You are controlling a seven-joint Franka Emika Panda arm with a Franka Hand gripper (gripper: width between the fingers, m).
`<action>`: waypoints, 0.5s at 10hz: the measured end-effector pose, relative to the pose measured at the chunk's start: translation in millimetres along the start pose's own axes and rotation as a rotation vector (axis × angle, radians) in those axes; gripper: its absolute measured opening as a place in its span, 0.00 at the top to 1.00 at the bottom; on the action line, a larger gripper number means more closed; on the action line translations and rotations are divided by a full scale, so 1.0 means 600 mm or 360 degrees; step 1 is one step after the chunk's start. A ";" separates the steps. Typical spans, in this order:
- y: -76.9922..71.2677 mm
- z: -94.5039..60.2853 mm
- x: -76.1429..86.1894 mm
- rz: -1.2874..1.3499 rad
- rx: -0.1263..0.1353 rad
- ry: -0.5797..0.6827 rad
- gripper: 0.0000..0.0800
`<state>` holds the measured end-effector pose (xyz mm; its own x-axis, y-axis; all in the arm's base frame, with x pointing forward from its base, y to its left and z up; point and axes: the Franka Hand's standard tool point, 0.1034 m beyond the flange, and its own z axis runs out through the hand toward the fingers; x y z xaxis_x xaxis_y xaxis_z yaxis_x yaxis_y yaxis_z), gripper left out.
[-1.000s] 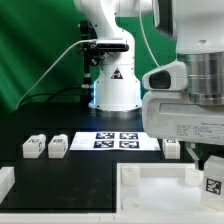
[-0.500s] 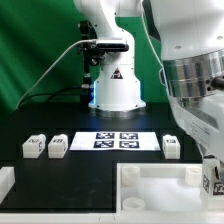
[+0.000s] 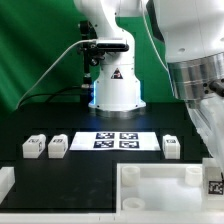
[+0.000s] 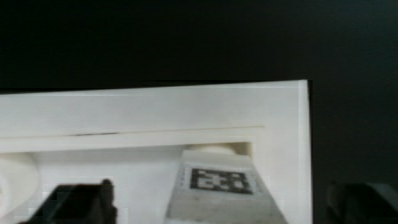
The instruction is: Assemble one leg
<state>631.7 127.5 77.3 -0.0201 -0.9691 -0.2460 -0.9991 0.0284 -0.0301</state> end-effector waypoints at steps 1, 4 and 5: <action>0.001 0.001 0.001 -0.0104 -0.0004 0.0001 0.22; 0.003 -0.007 0.009 -0.0787 -0.0114 0.0031 0.19; 0.001 -0.009 0.005 -0.0918 -0.0112 0.0029 0.19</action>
Offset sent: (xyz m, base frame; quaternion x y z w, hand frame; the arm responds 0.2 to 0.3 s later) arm 0.0095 -0.0097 0.0075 -0.0767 0.0313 -0.4391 0.8946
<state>630.7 123.2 81.7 0.5282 -0.8271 -0.1923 -0.8487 -0.5212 -0.0895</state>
